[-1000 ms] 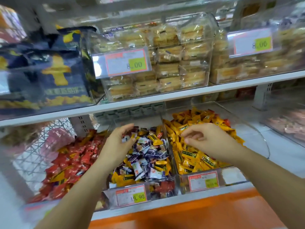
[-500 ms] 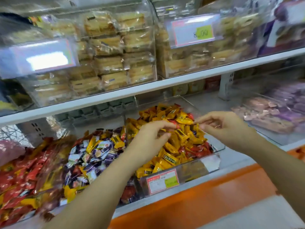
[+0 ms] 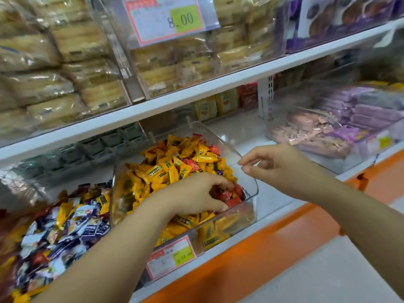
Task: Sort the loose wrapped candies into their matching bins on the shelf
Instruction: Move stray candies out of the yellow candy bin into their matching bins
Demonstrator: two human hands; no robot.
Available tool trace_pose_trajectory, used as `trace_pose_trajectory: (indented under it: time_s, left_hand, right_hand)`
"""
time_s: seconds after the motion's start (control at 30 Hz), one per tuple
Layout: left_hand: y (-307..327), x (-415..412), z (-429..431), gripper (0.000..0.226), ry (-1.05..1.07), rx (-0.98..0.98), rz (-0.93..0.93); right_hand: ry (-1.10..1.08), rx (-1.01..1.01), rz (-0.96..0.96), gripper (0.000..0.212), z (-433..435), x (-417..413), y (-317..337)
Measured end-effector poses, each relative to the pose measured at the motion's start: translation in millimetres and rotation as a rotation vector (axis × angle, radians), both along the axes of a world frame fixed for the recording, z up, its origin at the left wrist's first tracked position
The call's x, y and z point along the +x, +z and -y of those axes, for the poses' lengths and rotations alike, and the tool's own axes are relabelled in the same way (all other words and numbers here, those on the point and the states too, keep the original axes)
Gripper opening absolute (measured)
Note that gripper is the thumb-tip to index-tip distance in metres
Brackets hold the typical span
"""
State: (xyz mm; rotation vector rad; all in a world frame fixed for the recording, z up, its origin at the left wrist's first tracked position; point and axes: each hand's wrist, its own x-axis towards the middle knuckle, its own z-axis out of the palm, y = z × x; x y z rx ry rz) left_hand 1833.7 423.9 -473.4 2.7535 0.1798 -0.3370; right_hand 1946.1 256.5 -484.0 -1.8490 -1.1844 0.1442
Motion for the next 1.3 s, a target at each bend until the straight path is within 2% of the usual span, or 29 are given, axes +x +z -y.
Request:
trace_pose_trajectory:
  time_s: [0.33,0.6,0.77,0.97,1.07,1.17,1.3]
  left_hand:
    - [8,8,-6,0.055,-0.005,0.109,-0.163]
    - [-3,12,-6,0.057,0.098,-0.301,-0.265]
    - [-7,12,1,0.055,0.043,-0.282,-0.202]
    - [-16,8,-3,0.031,0.080,-0.383,-0.048]
    - [-16,6,-2,0.026,0.087,-0.404,0.002]
    - [-15,5,-2,0.027,0.069,-0.379,0.020]
    - [-16,5,1,0.041,-0.034,-0.259,0.037]
  right_hand:
    - [0.015,-0.007,0.003,0.011,-1,0,-2]
    - [0.007,-0.028,0.021,0.011,-5,-2,-2]
    - [0.002,-0.037,0.020,0.010,-6,-4,0]
    - [0.000,-0.045,0.009,0.009,-4,-6,1]
    - [0.005,-0.046,0.005,0.010,-3,-7,2]
    - [0.002,-0.046,-0.001,0.010,-3,-8,3]
    - [-0.006,-0.047,-0.005,0.011,-4,-8,3]
